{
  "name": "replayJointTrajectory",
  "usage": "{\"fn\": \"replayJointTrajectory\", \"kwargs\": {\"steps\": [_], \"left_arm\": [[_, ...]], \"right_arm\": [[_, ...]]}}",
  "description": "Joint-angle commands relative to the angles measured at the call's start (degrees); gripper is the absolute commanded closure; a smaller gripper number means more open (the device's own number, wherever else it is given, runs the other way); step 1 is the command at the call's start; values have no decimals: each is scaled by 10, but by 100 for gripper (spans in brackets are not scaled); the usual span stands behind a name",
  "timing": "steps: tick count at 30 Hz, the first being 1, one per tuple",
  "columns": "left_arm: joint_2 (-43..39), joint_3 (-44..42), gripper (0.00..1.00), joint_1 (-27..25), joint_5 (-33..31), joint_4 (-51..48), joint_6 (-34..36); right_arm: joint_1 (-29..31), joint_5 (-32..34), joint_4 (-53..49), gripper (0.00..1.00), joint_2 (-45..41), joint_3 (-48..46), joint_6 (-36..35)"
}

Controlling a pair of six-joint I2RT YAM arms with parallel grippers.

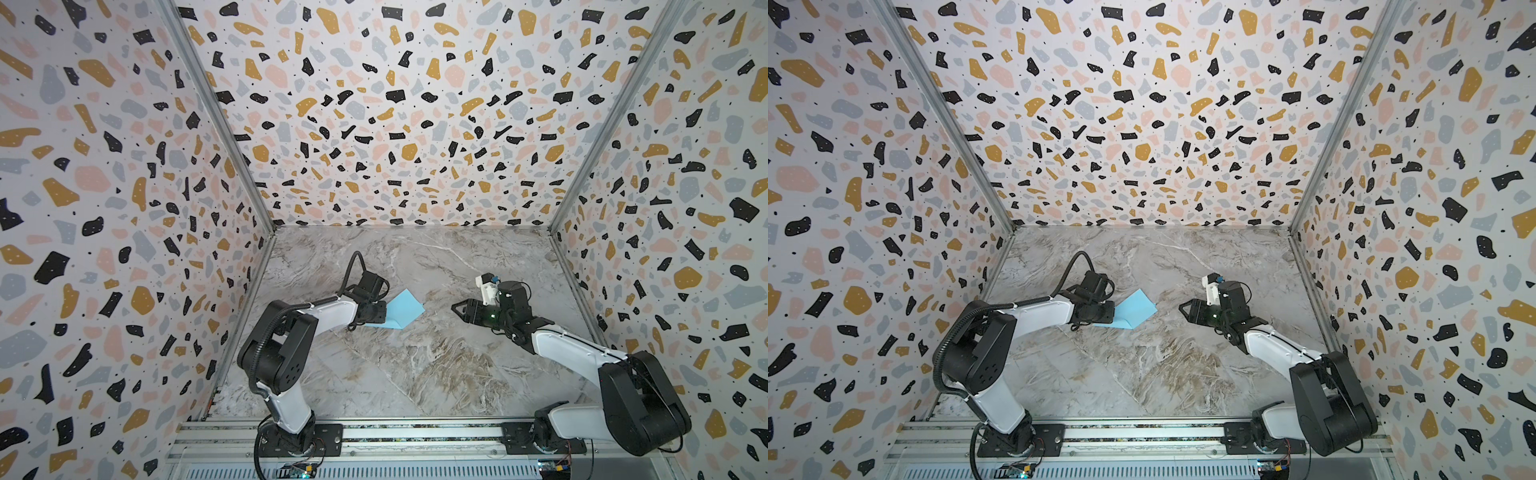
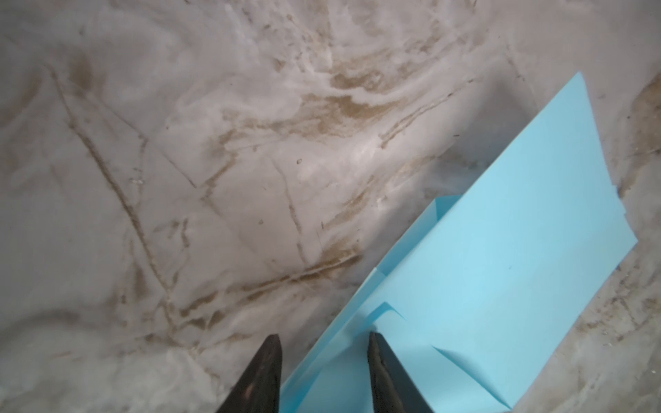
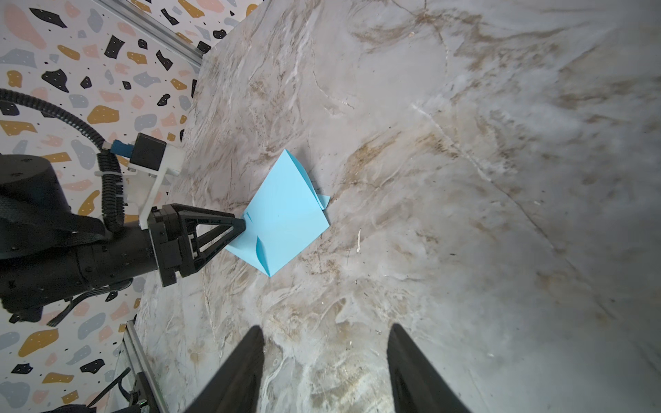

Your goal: Fold a paper plane with a square sheet of paper (pick it up from the middle)

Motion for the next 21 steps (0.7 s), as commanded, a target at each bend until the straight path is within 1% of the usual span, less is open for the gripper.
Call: {"fn": "replayJointTrajectory", "kwargs": {"steps": [1, 4, 6, 11, 17, 21], "left_arm": [[8, 20, 59, 7, -11, -17, -1], [12, 24, 55, 9, -8, -20, 1], [15, 28, 54, 8, -1, -24, 1], [28, 31, 54, 9, 46, -24, 2], [29, 11, 58, 9, 108, -14, -10], [19, -18, 62, 3, 154, 8, -32]], "right_arm": [[7, -15, 10, 43, 8, 21, 1], [13, -27, 16, 43, 22, 24, 1], [20, -40, 20, 43, 36, 30, 1], [45, -71, 27, 42, 78, 52, -4], [90, -84, 18, 43, 144, 106, -12], [115, -83, 17, 47, 191, 151, -12]]}}
